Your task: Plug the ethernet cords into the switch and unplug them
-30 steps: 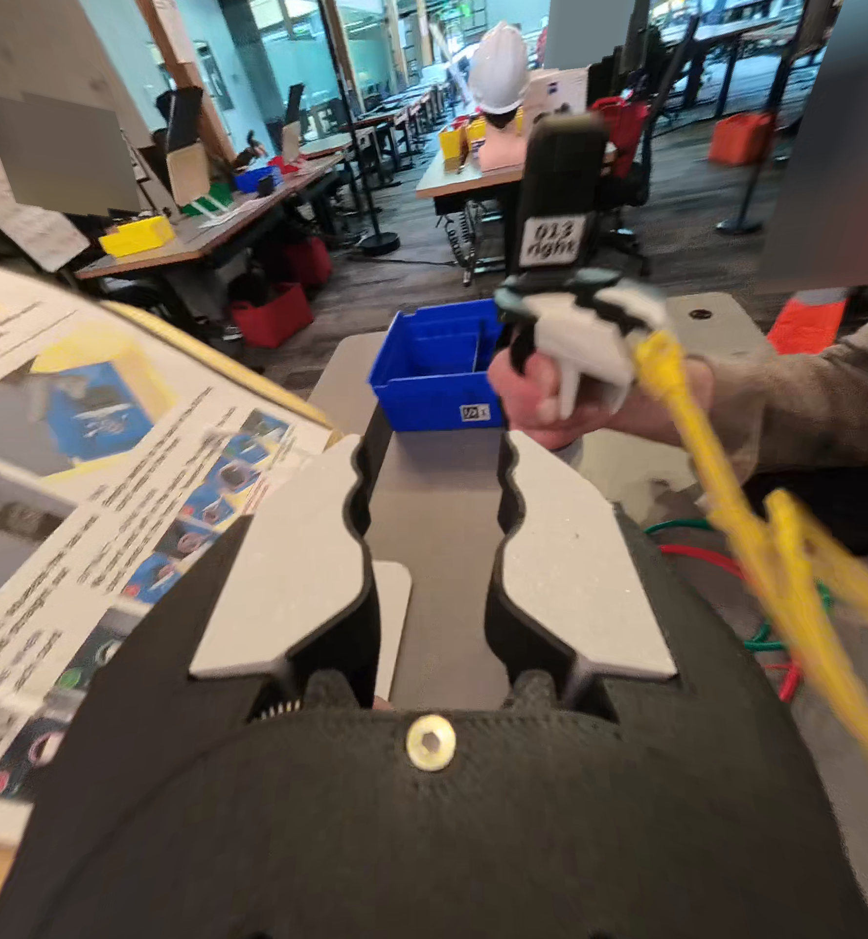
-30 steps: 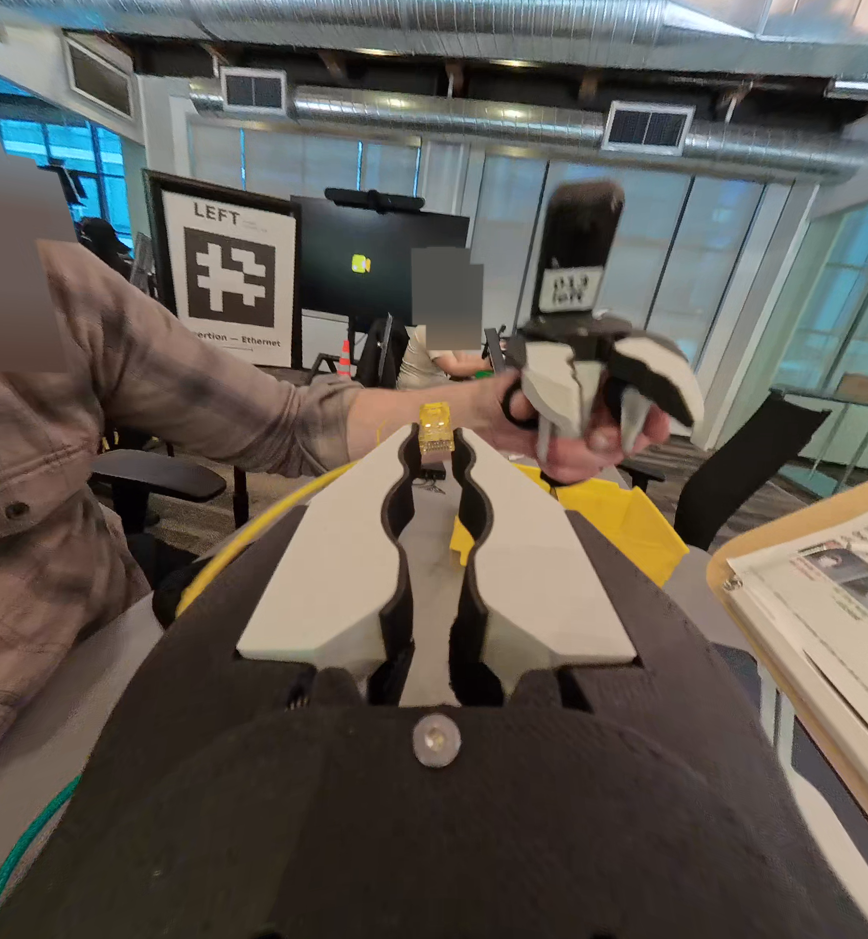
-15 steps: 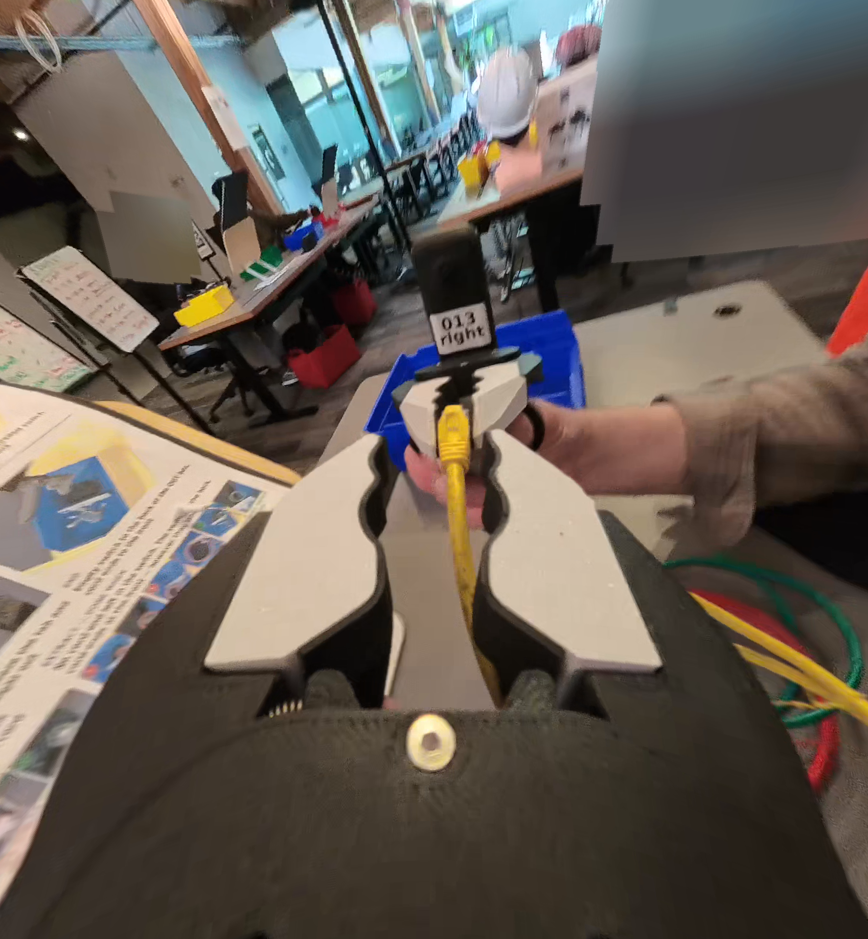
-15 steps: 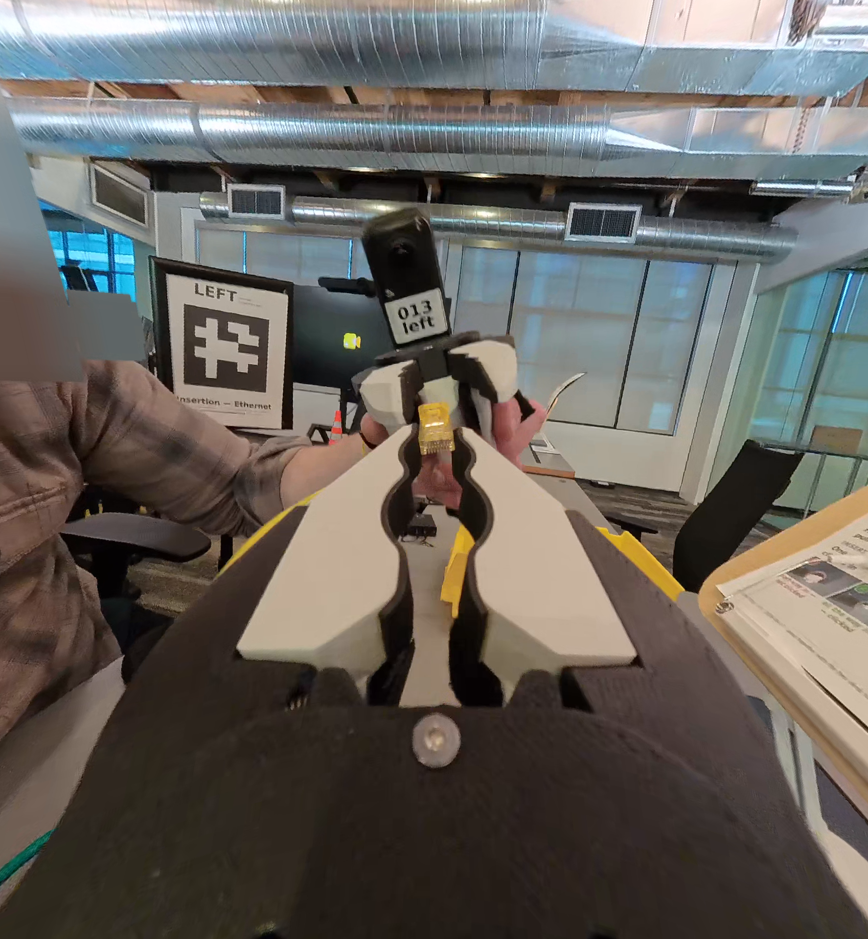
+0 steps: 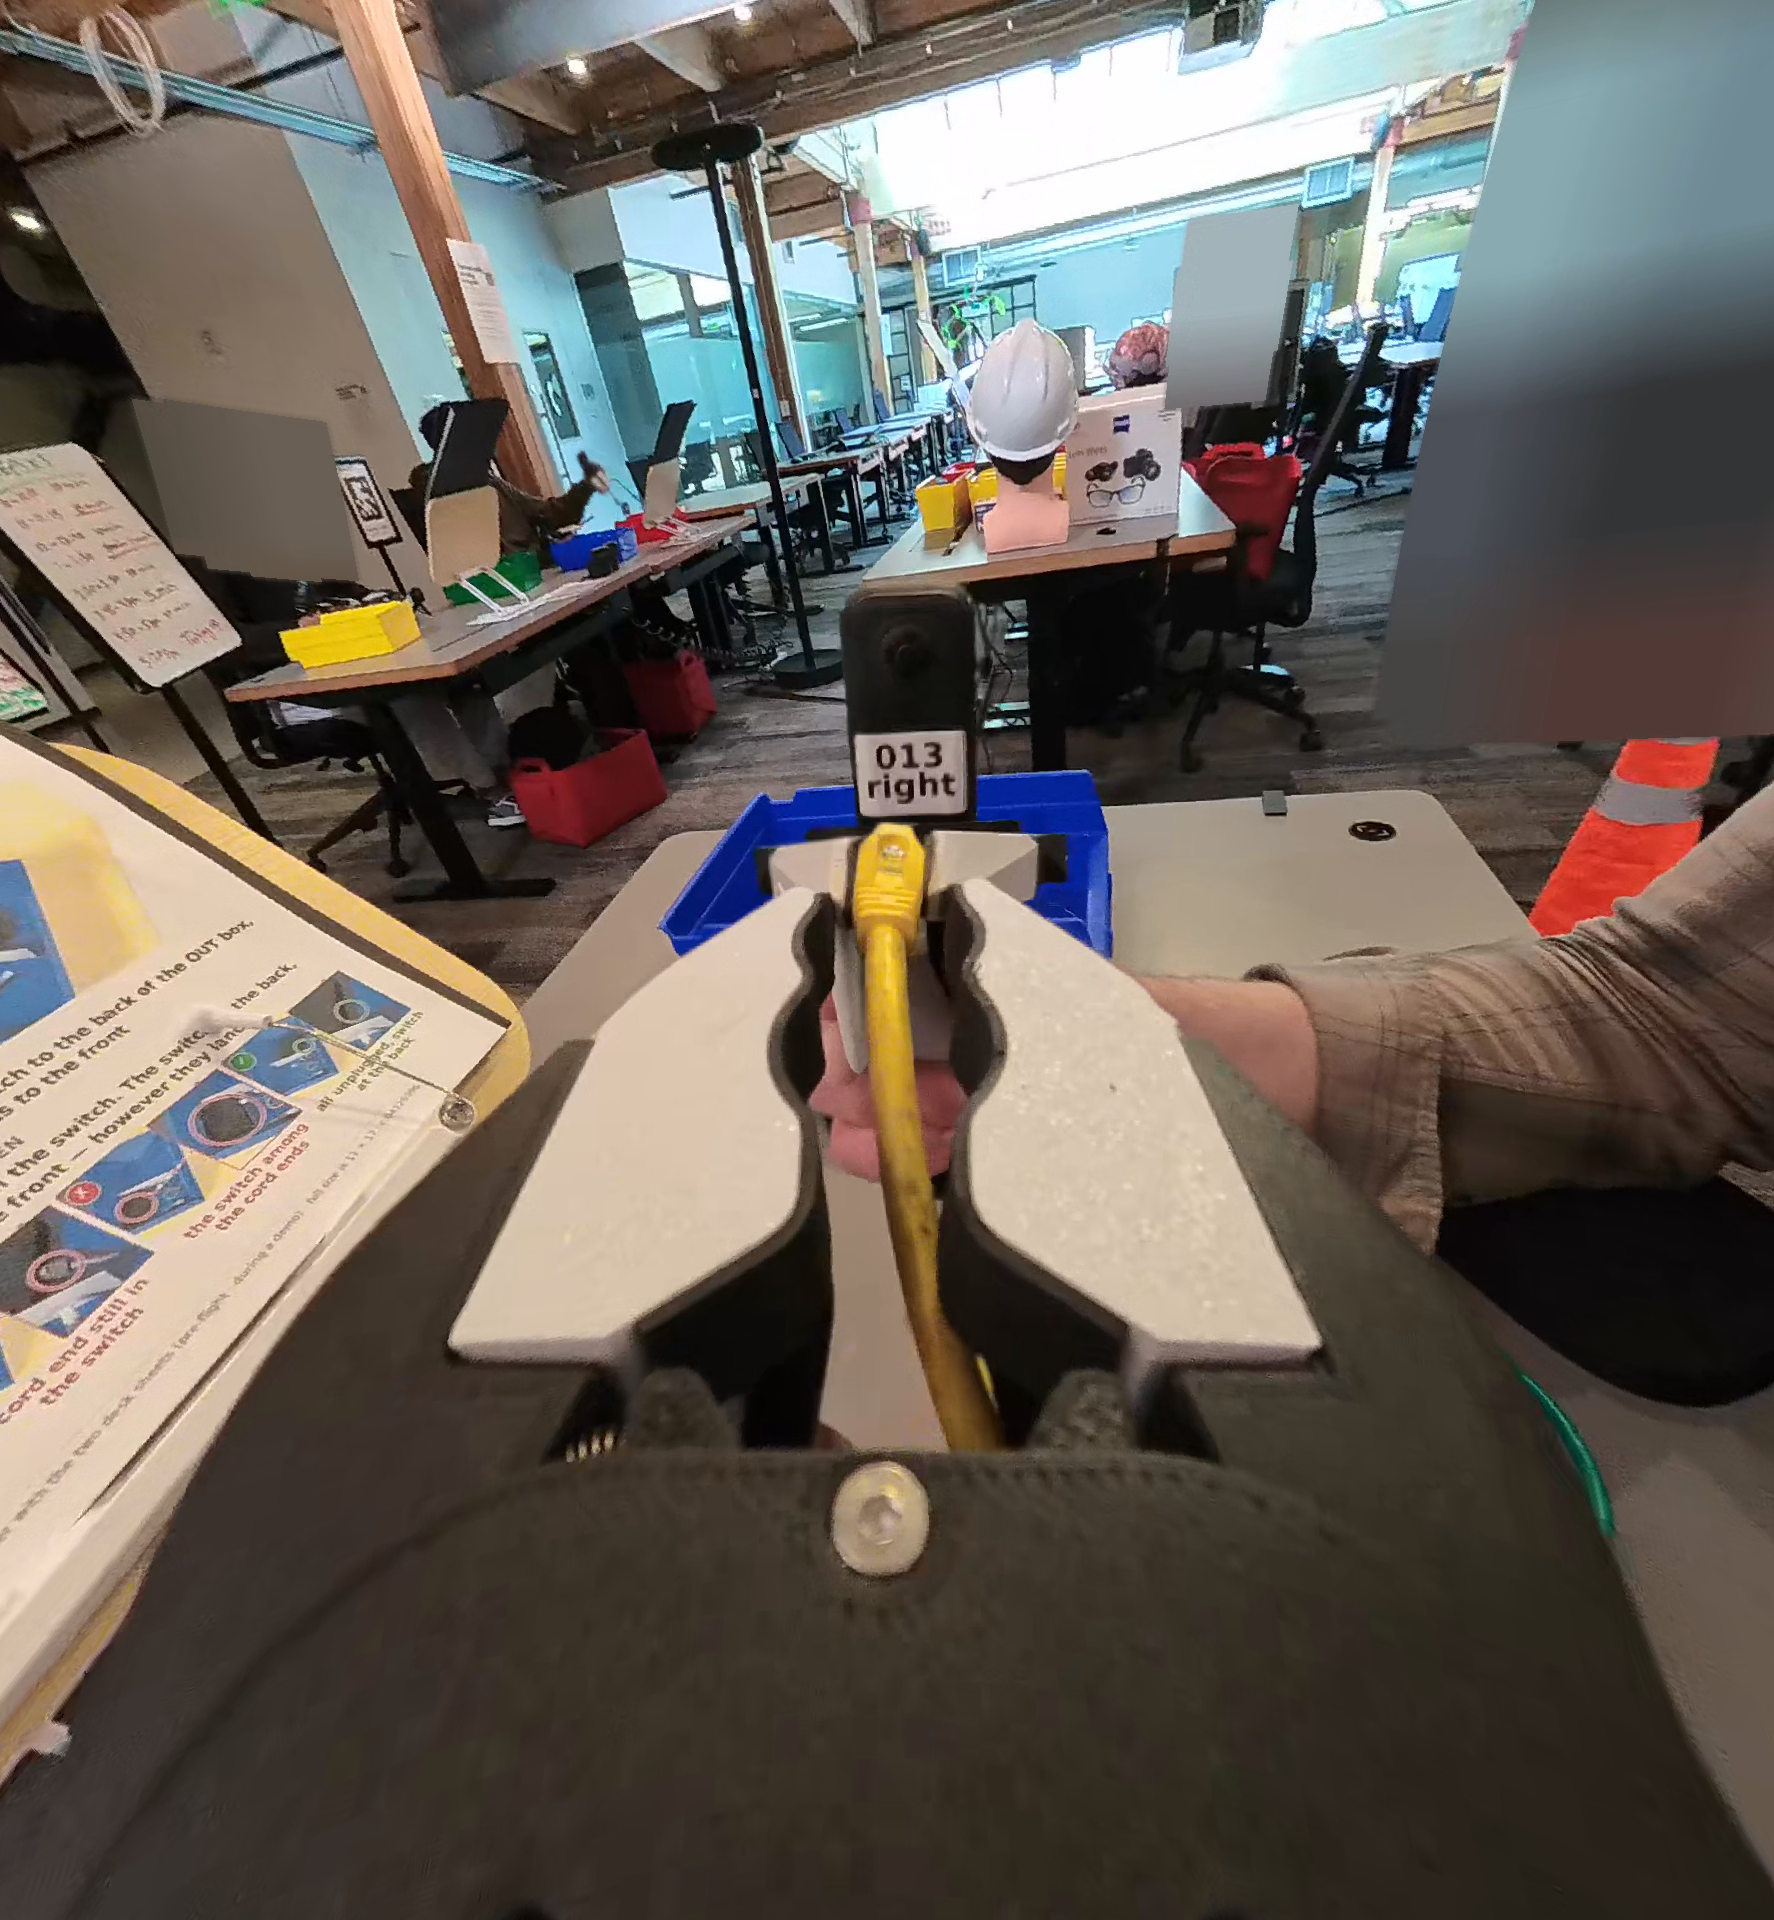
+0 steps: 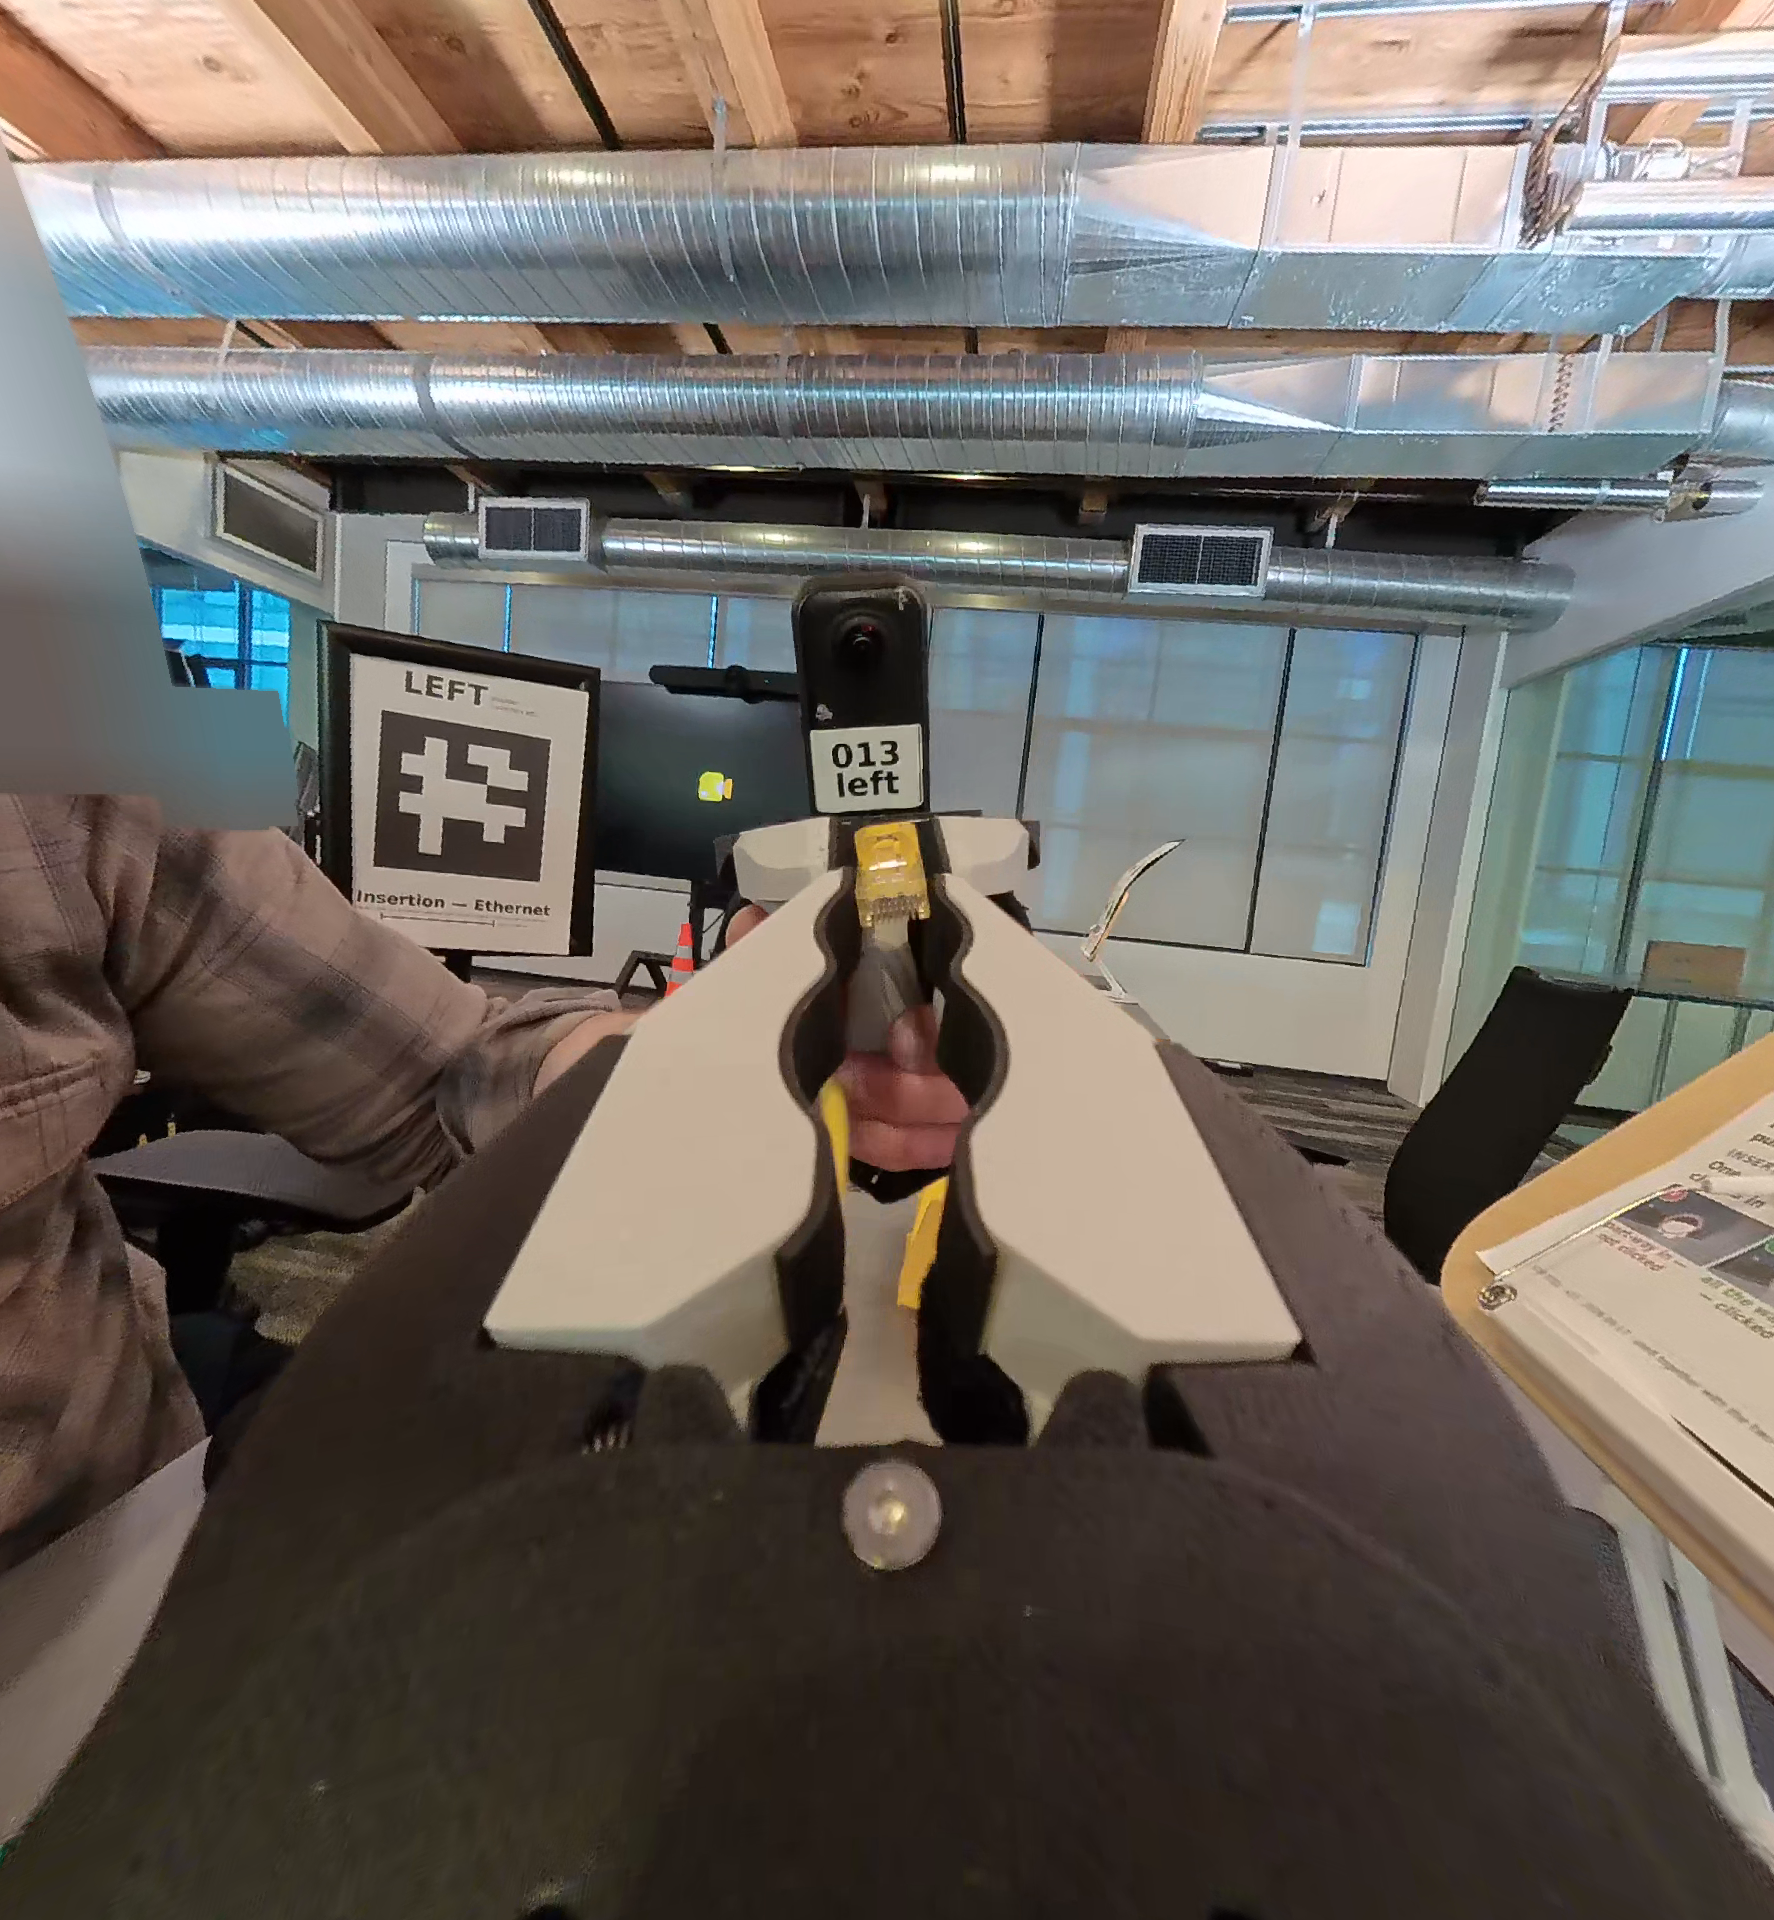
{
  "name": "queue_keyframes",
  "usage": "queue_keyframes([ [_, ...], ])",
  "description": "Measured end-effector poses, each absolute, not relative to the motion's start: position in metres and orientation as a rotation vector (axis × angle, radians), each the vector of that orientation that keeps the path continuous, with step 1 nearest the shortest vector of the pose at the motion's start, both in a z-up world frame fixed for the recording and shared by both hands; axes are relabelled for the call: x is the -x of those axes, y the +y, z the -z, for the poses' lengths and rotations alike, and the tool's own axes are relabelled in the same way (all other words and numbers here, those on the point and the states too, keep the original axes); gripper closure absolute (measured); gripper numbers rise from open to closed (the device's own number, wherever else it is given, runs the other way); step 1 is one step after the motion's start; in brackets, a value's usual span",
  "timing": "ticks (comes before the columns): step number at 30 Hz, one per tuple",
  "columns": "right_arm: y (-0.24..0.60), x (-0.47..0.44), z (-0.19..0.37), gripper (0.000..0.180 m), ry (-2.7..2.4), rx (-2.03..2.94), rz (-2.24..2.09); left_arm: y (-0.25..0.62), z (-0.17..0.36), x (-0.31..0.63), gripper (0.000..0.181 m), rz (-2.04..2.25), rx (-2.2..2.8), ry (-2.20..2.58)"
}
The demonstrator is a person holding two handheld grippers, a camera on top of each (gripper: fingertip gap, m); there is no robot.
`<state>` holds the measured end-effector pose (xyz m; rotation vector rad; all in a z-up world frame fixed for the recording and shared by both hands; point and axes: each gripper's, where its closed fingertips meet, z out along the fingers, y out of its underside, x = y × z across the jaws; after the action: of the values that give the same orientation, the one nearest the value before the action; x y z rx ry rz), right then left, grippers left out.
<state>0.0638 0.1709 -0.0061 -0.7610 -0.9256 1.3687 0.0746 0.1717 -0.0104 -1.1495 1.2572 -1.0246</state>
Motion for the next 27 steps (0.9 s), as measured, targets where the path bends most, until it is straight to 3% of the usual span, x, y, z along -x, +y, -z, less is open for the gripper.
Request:
queue_keyframes([
  [5, 0.172, -0.066, 0.003, 0.171, -0.896, 0.748, -1.412, 0.172, 0.005, -0.073, 0.170, 1.030, 1.126, 1.203],
  [16, 0.176, -0.064, 0.004, 0.165, -0.927, 0.797, -1.382, 0.174, 0.006, -0.070, 0.169, 1.007, 1.148, 1.203],
  [19, 0.183, -0.065, 0.013, 0.162, -1.009, 0.887, -1.143, 0.177, 0.002, -0.066, 0.169, 0.997, 1.173, 1.211],
  [21, 0.186, -0.064, 0.011, 0.149, -1.051, 0.924, -0.957, 0.176, 0.006, -0.066, 0.169, 1.025, 1.224, 1.260],
  [27, 0.197, -0.066, 0.014, 0.140, -1.242, 0.948, -0.023, 0.182, 0.018, -0.068, 0.169, 1.078, 1.401, 1.339],
])
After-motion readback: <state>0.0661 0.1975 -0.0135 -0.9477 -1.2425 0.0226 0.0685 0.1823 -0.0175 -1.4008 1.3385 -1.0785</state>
